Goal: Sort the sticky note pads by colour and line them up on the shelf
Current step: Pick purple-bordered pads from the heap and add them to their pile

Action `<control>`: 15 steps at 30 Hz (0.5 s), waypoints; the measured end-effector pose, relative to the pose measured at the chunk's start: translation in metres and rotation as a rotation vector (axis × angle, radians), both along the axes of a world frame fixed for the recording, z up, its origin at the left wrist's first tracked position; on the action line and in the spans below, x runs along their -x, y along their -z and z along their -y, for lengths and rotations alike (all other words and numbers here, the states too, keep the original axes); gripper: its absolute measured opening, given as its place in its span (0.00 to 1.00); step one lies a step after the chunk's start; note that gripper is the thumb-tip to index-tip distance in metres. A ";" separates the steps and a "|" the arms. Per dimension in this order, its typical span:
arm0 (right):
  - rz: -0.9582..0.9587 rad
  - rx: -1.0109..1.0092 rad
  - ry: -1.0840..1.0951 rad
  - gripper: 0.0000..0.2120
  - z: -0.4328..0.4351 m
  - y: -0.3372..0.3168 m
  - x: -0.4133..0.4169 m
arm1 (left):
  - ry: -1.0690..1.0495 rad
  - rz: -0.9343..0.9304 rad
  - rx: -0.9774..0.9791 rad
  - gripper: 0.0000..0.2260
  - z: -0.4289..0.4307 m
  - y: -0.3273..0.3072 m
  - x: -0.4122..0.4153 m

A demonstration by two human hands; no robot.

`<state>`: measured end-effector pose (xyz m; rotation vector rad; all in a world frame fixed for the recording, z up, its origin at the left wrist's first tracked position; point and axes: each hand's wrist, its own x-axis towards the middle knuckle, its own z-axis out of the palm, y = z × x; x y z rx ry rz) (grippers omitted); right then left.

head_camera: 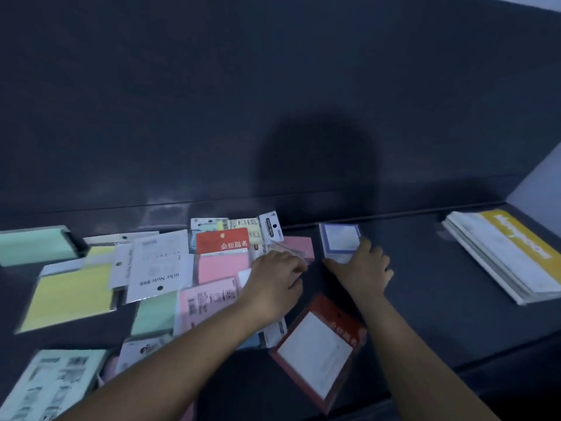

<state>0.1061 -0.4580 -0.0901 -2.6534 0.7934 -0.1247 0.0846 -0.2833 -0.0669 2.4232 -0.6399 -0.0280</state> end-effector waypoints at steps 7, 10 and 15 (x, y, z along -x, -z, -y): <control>0.424 -0.406 -0.085 0.34 0.003 -0.019 -0.003 | -0.174 -0.141 0.341 0.08 -0.005 -0.014 -0.009; 0.634 -0.377 -0.138 0.22 -0.003 -0.043 0.005 | -0.210 -0.034 0.315 0.14 -0.022 -0.023 -0.014; 0.776 -0.394 -0.458 0.06 -0.045 -0.096 0.020 | -0.188 0.283 0.195 0.35 -0.060 -0.051 -0.021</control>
